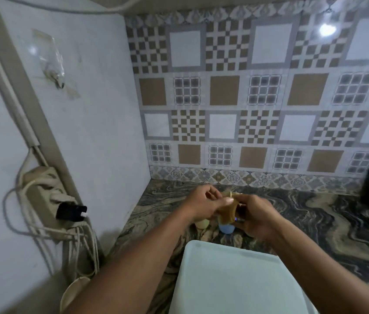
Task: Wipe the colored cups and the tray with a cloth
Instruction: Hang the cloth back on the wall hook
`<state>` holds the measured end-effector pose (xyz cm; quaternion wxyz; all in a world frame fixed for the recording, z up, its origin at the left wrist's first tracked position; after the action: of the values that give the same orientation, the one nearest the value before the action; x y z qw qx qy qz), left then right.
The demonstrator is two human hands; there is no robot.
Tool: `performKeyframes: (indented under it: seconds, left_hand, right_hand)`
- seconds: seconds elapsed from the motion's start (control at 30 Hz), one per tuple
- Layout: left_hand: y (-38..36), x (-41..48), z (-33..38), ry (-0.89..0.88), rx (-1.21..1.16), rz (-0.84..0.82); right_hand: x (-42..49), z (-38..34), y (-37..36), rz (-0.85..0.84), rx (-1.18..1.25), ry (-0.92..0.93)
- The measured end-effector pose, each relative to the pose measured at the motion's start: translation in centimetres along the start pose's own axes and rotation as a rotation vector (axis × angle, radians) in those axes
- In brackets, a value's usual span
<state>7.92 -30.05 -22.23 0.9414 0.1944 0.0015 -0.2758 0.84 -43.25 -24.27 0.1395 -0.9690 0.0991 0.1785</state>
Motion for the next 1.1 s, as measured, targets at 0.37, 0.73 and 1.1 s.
performKeyframes:
  seconds: [0.37, 0.73, 1.1]
  left_hand:
    - [8.3, -3.9, 3.0, 0.045, 0.042, 0.431]
    - [14.3, -8.6, 7.1, 0.035, 0.464, 0.427]
    - [25.2, -17.6, 11.4, -0.011, 0.692, 0.914]
  right_hand:
    - [3.7, -5.0, -2.7, -0.090, -0.149, 0.199]
    - [2.8, -10.9, -11.3, -0.471, -0.587, 0.392]
    - [-0.1, -17.3, -24.7, -0.353, -0.820, 0.899]
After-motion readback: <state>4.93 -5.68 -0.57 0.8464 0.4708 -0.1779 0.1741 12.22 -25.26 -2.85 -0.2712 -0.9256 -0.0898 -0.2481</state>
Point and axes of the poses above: each hand's wrist, its own x-axis towards the middle knuckle, its own y-axis out of the back of the hand, z = x × y, the point moved 10 cm from there along x, towards the middle knuckle, and after that the axes turned 7 degrees about -z, right-handed, at the moved point
